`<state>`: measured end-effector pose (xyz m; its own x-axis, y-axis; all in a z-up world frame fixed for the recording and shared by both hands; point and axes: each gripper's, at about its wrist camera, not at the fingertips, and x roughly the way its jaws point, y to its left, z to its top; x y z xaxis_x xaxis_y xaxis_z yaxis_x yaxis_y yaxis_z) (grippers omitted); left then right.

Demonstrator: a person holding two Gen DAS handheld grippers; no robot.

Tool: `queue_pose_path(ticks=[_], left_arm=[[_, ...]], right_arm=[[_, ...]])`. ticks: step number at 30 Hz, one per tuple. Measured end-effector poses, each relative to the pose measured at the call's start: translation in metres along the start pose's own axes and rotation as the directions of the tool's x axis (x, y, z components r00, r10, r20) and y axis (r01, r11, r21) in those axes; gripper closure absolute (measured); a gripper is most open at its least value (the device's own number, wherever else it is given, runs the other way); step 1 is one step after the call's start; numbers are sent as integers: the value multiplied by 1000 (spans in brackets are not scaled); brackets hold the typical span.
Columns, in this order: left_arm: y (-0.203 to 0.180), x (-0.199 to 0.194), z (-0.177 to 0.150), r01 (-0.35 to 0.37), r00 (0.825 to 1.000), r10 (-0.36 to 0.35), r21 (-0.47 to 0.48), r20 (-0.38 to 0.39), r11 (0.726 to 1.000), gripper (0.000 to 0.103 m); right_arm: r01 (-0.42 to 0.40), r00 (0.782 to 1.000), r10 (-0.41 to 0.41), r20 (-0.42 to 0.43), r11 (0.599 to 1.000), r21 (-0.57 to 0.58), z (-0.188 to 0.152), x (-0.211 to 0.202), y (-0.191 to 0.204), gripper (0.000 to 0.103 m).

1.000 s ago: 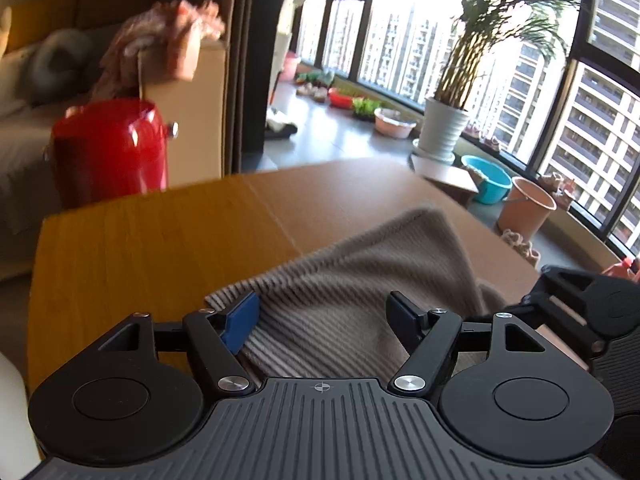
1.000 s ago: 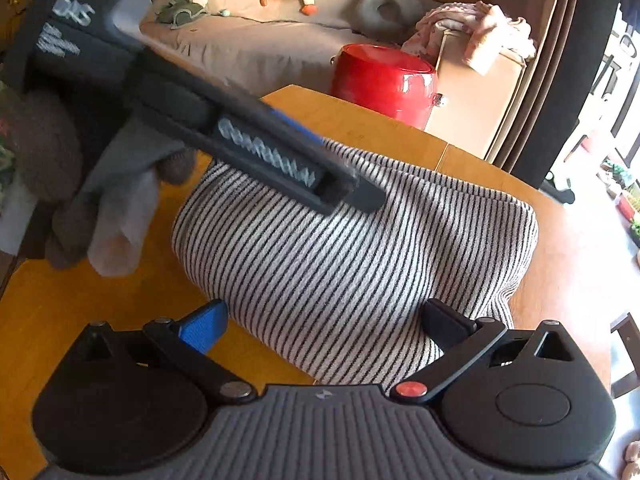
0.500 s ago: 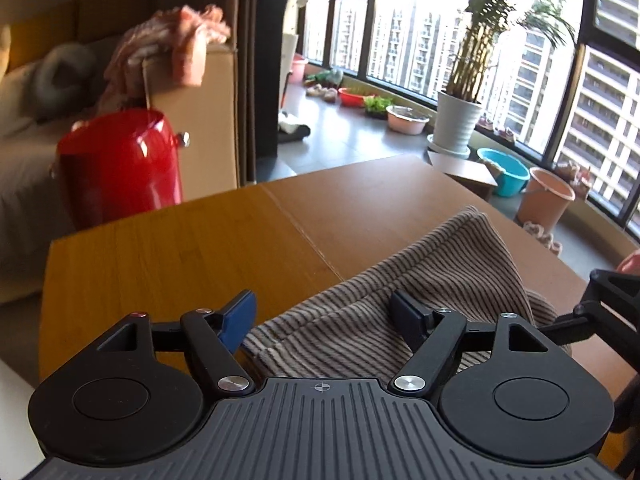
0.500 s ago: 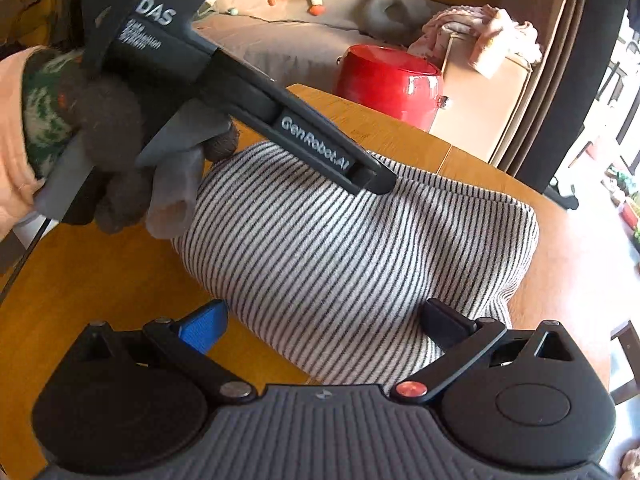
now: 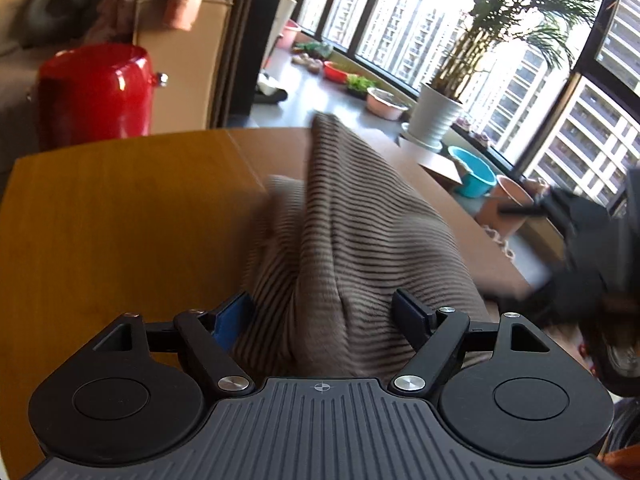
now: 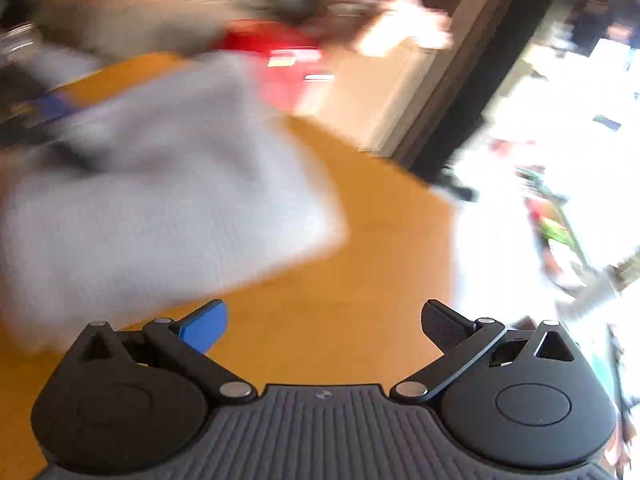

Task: Fold clothes
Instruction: 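Grasp the sweater edge with the left tool and lift it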

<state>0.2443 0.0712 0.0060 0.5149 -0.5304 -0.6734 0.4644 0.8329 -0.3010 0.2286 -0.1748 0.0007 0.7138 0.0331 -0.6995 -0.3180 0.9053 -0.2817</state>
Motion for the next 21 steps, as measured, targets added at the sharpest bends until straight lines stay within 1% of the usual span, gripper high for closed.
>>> queue_pose_path(ticks=[1, 2, 4, 5, 7, 9, 10, 11, 12, 13, 14, 15, 16, 17, 18, 21], left_arm=[[-3, 0, -2, 3, 1000, -3, -4, -2, 1000, 21], [-5, 0, -3, 8, 1000, -8, -11, -2, 1000, 20], [-8, -2, -3, 23, 1000, -23, -19, -2, 1000, 20], [-8, -5, -2, 27, 1000, -26, -16, 6, 1000, 20], [-4, -14, 2, 18, 999, -17, -15, 42, 1000, 20], [4, -21, 5, -27, 996, 30, -37, 90, 999, 17], [10, -22, 6, -56, 993, 61, -56, 99, 997, 16], [16, -19, 6, -77, 992, 84, -74, 92, 994, 16], [21, -15, 4, -88, 992, 96, -88, 82, 992, 16], [24, -11, 1, -82, 994, 88, -97, 65, 992, 17], [27, -7, -2, -72, 996, 78, -104, 52, 992, 20], [27, -4, -4, -51, 997, 56, -113, 47, 992, 26], [28, -2, -6, -20, 999, 25, -127, 43, 992, 30], [27, 0, -6, 11, 999, -5, -149, 37, 989, 35], [27, 1, -7, 41, 999, -36, -171, 32, 985, 38], [15, 10, -13, 108, 994, -107, -200, 16, 974, 38]], right_arm=[[36, 999, -36, 3, 999, 41, 0, 2, -11, 0], [42, 999, -42, 7, 995, 90, 1, 2, -21, 0], [-7, 1000, 2, 24, 979, 204, 0, -1, -35, 0], [-48, 998, 38, 41, 963, 266, -2, -4, -40, 0], [-153, 988, 136, 72, 914, 376, -6, -8, -46, 0], [-267, 963, 244, 112, 848, 457, -12, -9, -49, 0], [-319, 947, 290, 136, 821, 473, -14, -10, -46, 0], [-368, 929, 334, 157, 799, 476, -16, -11, -41, 5], [-415, 909, 378, 178, 774, 478, -17, -12, -36, 20], [-448, 892, 411, 186, 759, 472, -17, -13, -30, 29], [-468, 881, 437, 180, 754, 461, -16, -13, -22, 44], [-476, 877, 450, 171, 757, 448, -14, -12, -17, 49], [-466, 883, 441, 163, 772, 433, -10, -11, -14, 49], [-449, 892, 423, 159, 790, 417, -6, -10, -13, 49], [-432, 901, 405, 155, 808, 401, -2, -10, -12, 49], [-373, 928, 340, 153, 853, 364, 7, -10, -12, 49]])
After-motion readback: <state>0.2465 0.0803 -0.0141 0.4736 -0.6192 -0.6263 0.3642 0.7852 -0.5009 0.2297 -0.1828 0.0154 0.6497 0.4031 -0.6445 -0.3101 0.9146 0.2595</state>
